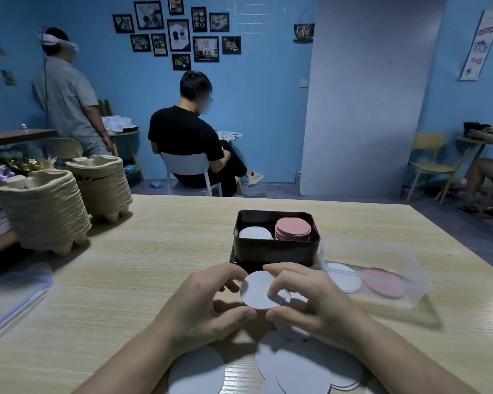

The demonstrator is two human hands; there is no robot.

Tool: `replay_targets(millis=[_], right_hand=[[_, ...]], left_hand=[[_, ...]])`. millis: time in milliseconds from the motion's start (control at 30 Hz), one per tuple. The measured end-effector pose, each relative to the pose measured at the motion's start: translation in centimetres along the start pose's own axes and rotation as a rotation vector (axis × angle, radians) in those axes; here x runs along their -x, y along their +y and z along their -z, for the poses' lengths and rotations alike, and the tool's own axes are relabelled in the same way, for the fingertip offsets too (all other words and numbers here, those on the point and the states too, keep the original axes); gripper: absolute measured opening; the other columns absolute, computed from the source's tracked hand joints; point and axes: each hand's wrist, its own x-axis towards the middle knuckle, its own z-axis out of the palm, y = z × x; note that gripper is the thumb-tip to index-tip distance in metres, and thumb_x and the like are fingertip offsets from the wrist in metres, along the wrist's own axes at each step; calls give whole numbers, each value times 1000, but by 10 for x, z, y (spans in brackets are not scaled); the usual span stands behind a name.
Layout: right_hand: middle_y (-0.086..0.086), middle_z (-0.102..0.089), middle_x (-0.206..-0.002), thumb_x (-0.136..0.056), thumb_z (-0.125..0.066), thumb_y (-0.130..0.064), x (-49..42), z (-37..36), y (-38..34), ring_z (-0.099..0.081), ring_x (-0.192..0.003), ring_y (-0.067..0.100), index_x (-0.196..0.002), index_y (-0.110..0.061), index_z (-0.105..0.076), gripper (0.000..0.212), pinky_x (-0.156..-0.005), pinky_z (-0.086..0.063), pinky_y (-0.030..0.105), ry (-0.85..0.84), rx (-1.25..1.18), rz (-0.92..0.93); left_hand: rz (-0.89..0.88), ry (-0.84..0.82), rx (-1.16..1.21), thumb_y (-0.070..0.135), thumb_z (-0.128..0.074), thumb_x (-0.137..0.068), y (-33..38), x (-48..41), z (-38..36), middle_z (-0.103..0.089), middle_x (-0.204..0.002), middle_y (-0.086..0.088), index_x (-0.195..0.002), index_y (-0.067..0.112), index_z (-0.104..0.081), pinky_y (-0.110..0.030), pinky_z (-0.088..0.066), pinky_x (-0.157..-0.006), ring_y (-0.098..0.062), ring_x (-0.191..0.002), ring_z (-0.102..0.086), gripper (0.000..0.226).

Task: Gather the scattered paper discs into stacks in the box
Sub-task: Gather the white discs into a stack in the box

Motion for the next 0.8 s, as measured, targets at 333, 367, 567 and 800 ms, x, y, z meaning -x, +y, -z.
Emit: replay_targets(millis=[333,367,567,800], right_hand=[[-8,-65,-130,-85,-81,-48,0,1,-2,-48,-140,-2,-94,-23,-64,31,-96,-43,14,20,-41,24],[-7,-65,-132,-86,-81,-48,0,1,-2,-48,-140,-2,-94,-23,-64,31,-97,-44,16,26,-40,31],[-5,-64,-137,-85,-82,-47,0,1,-4,-50,-138,1,-93,-23,-65,30,-100,-45,17,54,-38,49],[-3,-59,-145,-86,-79,-48,-1,2,-6,-41,-143,-5,-93,-26,-61,30,-104,-41,16,-38,46,47]], left_hand=[[-123,93,53,29,-78,-92,-3,-2,-9,-71,-121,14,-100,21,-74,-27,-58,-83,-6,-109,-70,13],[-121,77,66,30,-78,-93,-4,-1,-9,-71,-121,14,-100,20,-74,-30,-59,-81,-7,-111,-70,13],[-90,28,77,37,-79,-91,-5,-1,-10,-69,-121,14,-104,21,-74,-20,-55,-77,-7,-106,-67,21],[-128,48,2,34,-85,-84,-1,-2,-8,-70,-112,10,-99,22,-74,-29,-57,-78,-6,-98,-68,22]])
